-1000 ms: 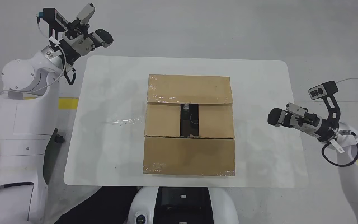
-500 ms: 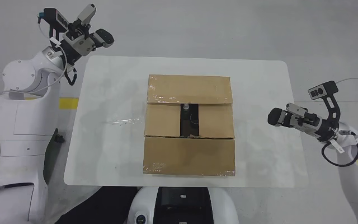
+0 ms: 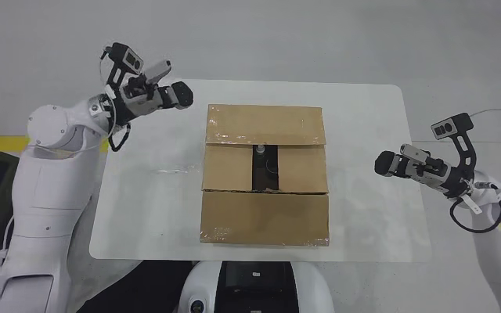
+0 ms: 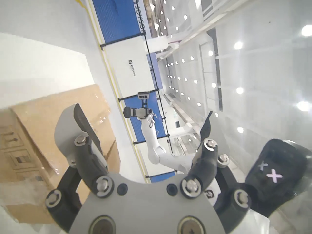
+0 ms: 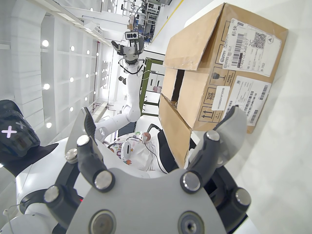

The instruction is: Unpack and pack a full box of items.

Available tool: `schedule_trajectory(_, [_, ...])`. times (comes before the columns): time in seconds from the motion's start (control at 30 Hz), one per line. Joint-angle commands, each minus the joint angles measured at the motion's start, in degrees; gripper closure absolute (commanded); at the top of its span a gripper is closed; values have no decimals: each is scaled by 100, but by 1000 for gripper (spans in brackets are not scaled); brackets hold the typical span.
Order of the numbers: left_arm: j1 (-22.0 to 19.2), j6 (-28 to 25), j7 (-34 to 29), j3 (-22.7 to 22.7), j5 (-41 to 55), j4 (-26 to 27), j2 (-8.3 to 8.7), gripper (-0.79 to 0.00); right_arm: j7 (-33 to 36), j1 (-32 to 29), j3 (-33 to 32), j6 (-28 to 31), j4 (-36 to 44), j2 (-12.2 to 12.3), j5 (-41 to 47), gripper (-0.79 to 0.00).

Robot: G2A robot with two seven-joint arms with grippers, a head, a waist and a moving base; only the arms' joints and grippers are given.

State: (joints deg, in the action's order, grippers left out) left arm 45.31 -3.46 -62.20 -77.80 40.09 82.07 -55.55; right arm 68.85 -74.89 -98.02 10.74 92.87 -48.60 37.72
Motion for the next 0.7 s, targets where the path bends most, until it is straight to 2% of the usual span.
schedule_trajectory(0.0, [66, 164, -309, 0, -65, 133, 21, -785, 0, 0, 0, 0, 0, 0, 0, -785])
schedule_trajectory(0.3, [254, 441, -936, 118, -317, 674, 74, -785, 0, 0, 0, 0, 0, 0, 0, -785])
schedule_trajectory(0.67, [633, 639, -1058, 410, -27, 965, 51, -785, 0, 0, 0, 0, 0, 0, 0, -785])
